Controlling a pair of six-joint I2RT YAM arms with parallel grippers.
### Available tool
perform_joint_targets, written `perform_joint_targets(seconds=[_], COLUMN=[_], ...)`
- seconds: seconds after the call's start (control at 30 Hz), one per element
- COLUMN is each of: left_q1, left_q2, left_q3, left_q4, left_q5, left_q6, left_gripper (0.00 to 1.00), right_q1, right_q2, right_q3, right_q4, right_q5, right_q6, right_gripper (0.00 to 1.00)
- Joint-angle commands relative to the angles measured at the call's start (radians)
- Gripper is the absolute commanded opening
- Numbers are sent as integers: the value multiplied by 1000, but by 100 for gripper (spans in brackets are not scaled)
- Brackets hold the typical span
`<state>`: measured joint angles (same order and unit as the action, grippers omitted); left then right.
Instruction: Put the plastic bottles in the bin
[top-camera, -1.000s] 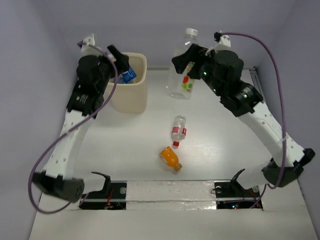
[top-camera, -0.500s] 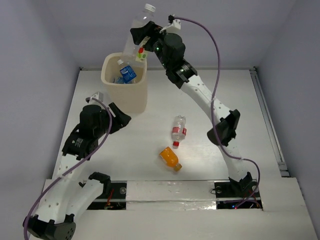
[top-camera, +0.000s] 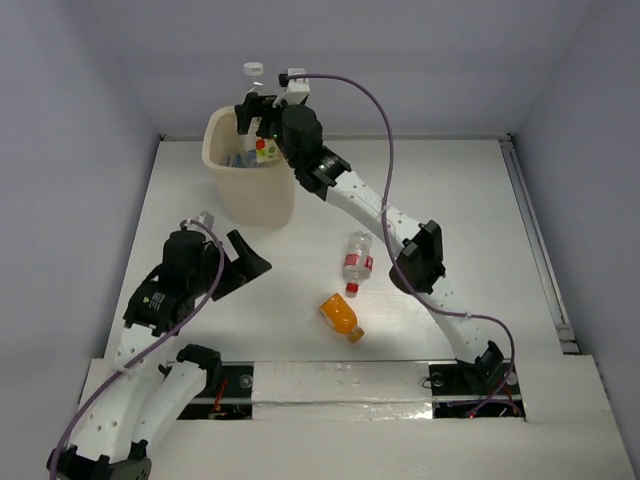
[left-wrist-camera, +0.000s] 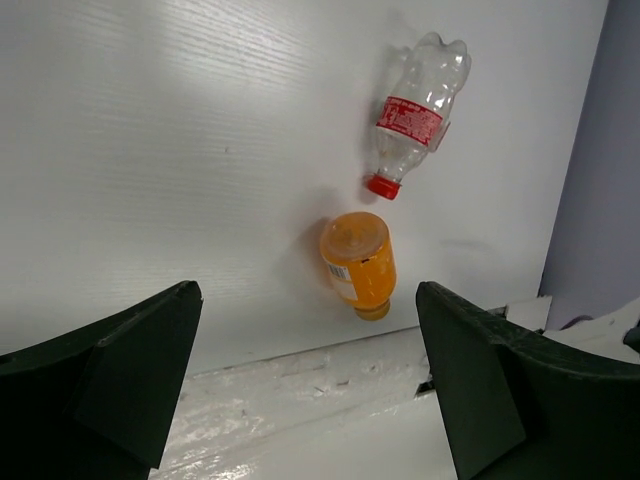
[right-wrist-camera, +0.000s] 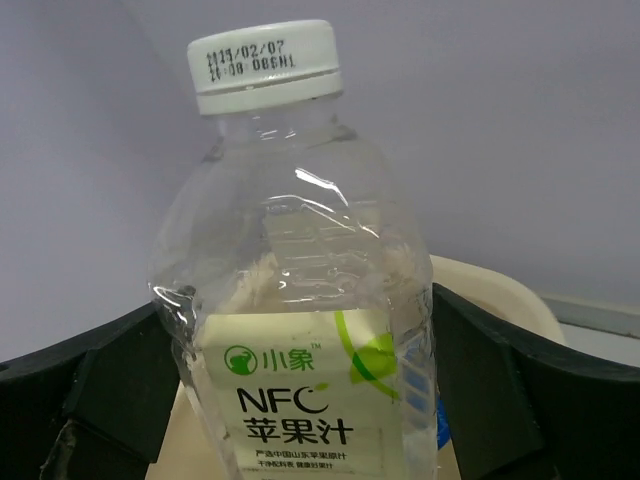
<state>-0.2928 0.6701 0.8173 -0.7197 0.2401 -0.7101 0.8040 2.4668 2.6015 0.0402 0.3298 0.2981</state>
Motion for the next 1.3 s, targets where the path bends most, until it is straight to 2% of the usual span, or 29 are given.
perform_joint_targets(seconds=[0.0,0.23,0.3,0.37,0.4,0.43,0.47,0.5,0.57,0.6,0.63,0.7,0.73,0.87,0.97,1.0,1.1,1.27], left_q1=[3,3,-26,-52,-68,-86,-110,-168,-236,-265,-313,-362,-391,-598,-670,-671,-671,-671], left_q2=[26,88,94,105,108,115,120,124,135,138,140,141,147,226,322,341,391,497], left_q3=[9,6,0,-4,-9,-12,-15,-20,-26,-42,-55,-88,-102,-122,-110,-113,-122,-92], left_q4=[-27,-38,-34,-34,-30,-26,-17,-3,20,46,63,118,141,276,328,345,419,419], left_q5=[62,120,134,146,148,153,151,148,124,117,114,110,96,38,-34,-48,-96,-208], left_q6=[40,95,95,93,90,83,57,38,-14,-67,-95,-184,-216,-363,-434,-451,-514,-537], left_gripper=[87,89,89,89,89,89,89,89,89,89,90,90,90,93,96,96,97,98], right_q1=[11,11,11,11,11,11,11,11,11,11,11,11,11,11,11,11,11,11], right_q2=[-84,-195,-242,-293,-368,-417,-469,-579,-696,-754,-864,-974,-1027,-1293,-1415,-1439,-1499,-1481], right_q3=[-6,-12,-24,-98,-147,-211,-284,-445,-629,-813,-904,-1077,-1238,-1535,-1680,-1707,-1782,-1804], right_q4=[107,78,52,12,4,9,10,7,-9,-20,-31,-94,-112,-224,-285,-296,-329,-404], right_q5=[11,-34,-34,-23,-6,1,6,6,3,6,9,12,2,-47,-69,-83,-95,-75], right_q6=[-112,-94,-91,-85,-79,-62,-53,-39,19,45,67,160,186,337,377,383,391,404], right_gripper=[100,100,100,100,99,96,88,60,22,1,0,0,0,8,47,71,95,100])
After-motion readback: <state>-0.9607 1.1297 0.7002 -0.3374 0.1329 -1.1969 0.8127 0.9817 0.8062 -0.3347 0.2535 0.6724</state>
